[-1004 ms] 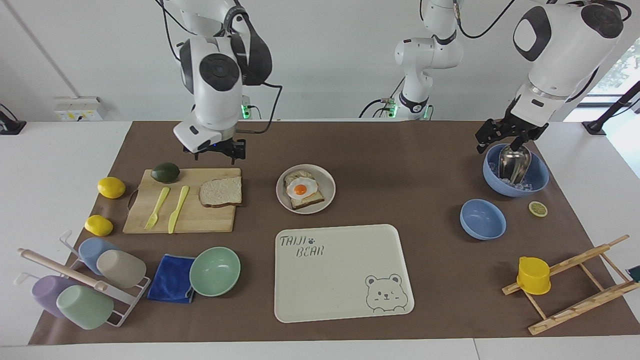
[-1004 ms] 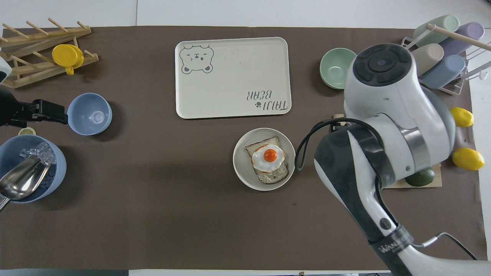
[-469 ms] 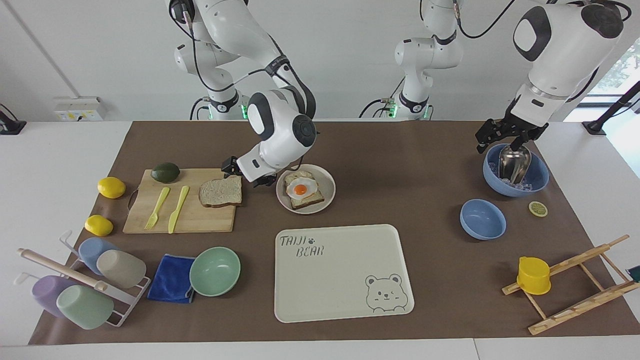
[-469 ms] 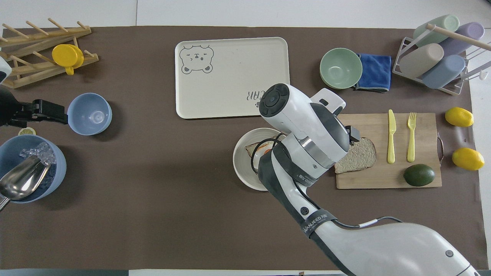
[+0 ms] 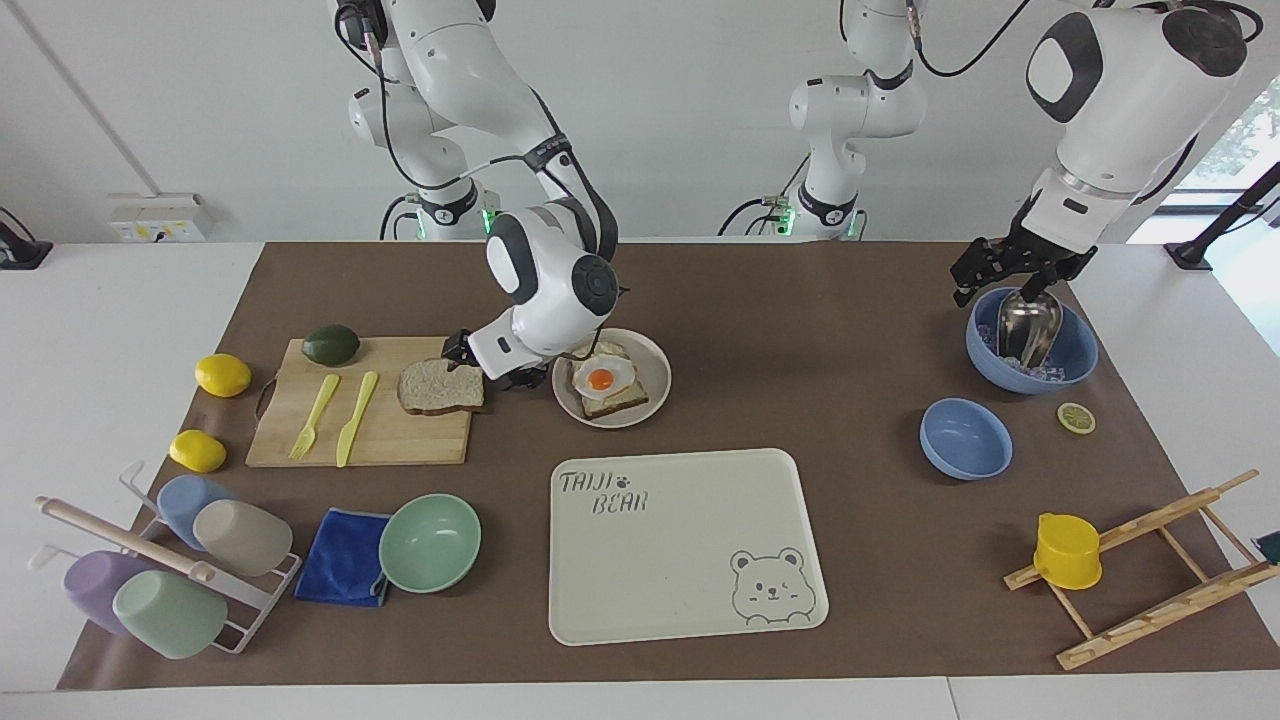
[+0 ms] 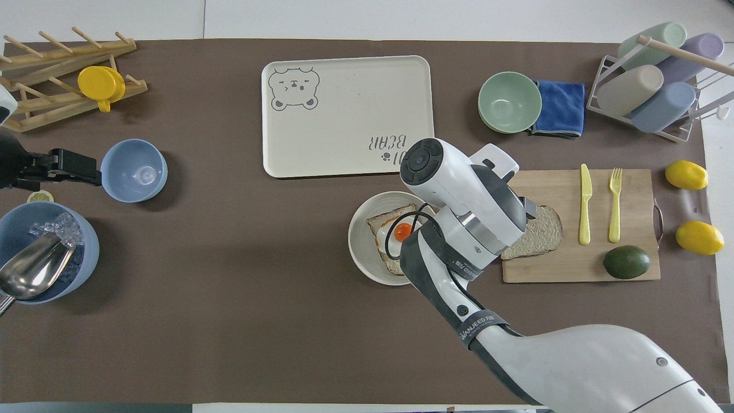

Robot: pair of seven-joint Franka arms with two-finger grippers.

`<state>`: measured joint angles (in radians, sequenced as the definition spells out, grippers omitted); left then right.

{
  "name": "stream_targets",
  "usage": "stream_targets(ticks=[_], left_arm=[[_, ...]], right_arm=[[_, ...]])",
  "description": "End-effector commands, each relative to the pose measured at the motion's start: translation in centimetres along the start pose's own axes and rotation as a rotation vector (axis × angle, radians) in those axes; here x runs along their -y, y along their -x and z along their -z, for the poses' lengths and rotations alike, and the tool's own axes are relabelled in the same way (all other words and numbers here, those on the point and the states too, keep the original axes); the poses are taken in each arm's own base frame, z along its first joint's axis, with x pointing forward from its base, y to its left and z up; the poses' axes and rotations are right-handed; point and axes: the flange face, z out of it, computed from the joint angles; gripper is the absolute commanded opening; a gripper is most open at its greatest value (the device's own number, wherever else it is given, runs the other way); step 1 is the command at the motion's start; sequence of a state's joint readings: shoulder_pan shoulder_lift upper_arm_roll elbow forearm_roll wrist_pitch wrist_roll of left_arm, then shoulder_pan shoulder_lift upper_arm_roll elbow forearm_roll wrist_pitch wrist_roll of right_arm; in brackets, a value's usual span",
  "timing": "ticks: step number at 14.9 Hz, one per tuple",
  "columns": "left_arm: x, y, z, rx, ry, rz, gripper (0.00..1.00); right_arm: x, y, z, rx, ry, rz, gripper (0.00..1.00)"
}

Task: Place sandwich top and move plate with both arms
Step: 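Carry the bread slice over the egg toast on the grey plate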

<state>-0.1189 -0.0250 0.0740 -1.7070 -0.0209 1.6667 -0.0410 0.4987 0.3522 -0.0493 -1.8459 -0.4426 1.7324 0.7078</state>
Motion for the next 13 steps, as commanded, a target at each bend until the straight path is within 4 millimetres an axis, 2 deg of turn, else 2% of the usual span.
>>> stream_targets(ticks=[1,6,13], left_arm=[[0.1,0.1,0.5,-0.006,0.010,0.011,1.00],[0.1,0.1,0.5,-0.006,0.010,0.011,1.00],[0.1,0.1,0.5,-0.004,0.010,0.011,1.00]], right_arm=[[-0.6,1.1,-1.0,-0.016,-0.022,-0.014,0.90],[0.0,0.9,-1.8,-0.015,-0.051,-0.014,0.71],[0.2,1.3,-3.2,-0.016,-0.065,-0.007,0.71]])
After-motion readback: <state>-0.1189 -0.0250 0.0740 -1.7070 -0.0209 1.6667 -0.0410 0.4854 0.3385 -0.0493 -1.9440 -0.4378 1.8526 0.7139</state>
